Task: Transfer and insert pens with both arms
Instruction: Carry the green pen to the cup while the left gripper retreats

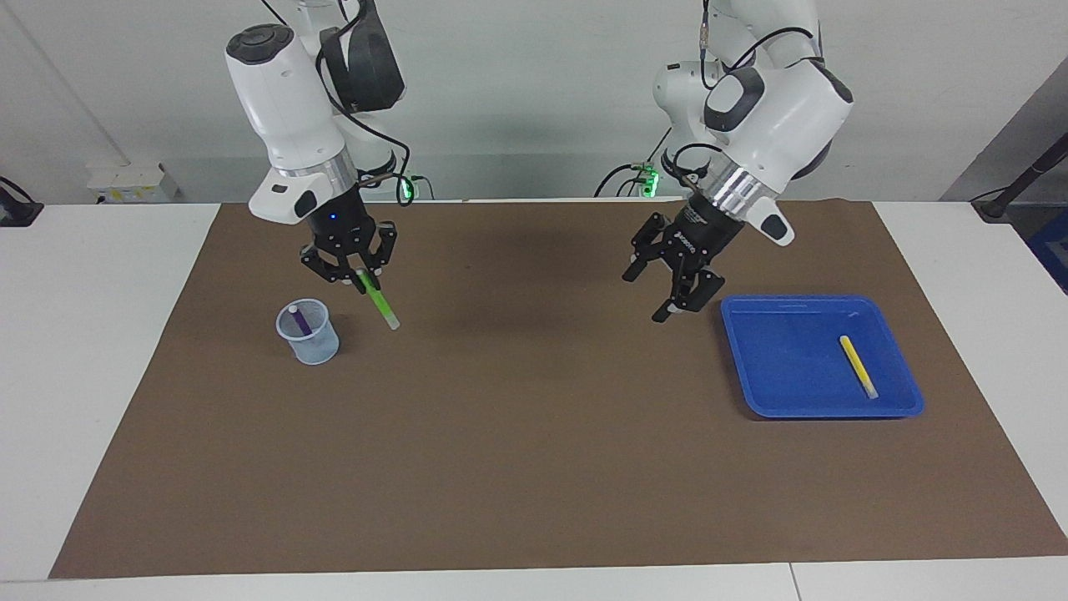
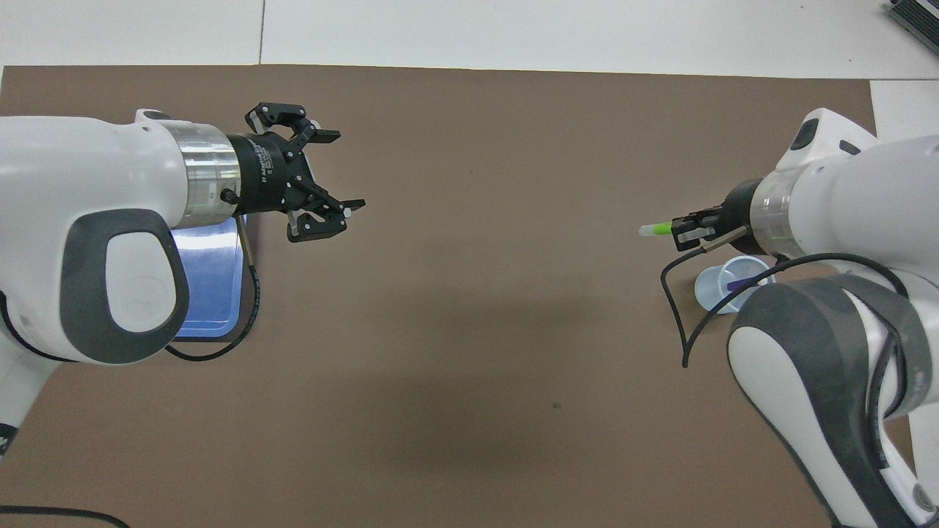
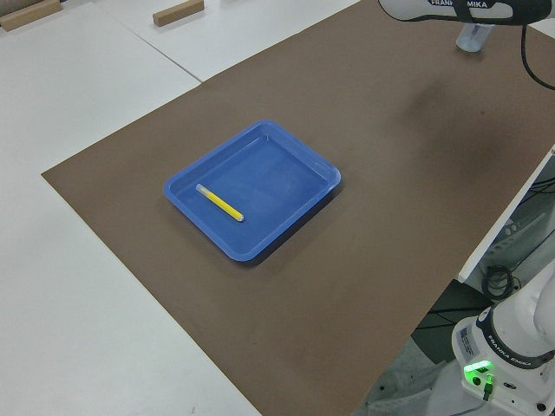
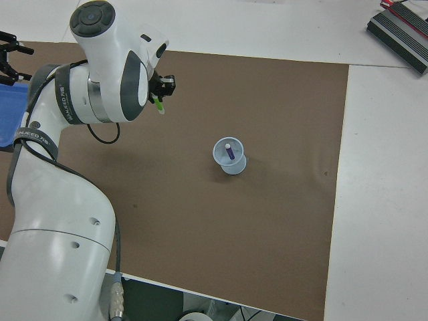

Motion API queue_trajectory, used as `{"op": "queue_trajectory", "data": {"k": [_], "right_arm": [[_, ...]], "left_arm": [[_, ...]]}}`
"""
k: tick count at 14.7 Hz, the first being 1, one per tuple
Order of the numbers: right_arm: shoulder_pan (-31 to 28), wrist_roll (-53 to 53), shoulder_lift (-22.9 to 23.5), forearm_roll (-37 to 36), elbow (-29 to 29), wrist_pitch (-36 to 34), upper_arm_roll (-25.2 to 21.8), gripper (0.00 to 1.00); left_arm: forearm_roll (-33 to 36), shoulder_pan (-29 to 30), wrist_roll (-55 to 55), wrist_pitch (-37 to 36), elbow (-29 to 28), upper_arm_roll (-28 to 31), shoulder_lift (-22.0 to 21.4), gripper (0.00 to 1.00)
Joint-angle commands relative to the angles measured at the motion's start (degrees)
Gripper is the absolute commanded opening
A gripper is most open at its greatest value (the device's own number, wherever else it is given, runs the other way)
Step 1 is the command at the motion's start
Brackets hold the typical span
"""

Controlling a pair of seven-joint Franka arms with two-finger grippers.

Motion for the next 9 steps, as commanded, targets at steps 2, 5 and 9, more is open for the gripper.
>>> {"op": "queue_trajectory", "data": {"k": [2, 5, 9], "right_arm": [[-2.8, -3.63, -0.11, -4.21, 0.26, -2.09, 0.37, 0.0], [-4.74, -6.36, -0.28, -5.98, -0.35, -2.18, 0.37, 0.0], [-5.62, -8.39, -0.46, -8.43, -0.88, -2.18, 0.37, 0.0]], "left_arm": [[0.19, 3.76, 0.0, -0.99, -2.13, -0.28, -1.8, 1.0], [0.19, 7.97, 0.27, -1.87, -2.13, -0.27, -2.24, 1.0], [0.28, 12.11, 2.89, -1.87, -2.21, -0.19, -2.5, 1.0]]}}
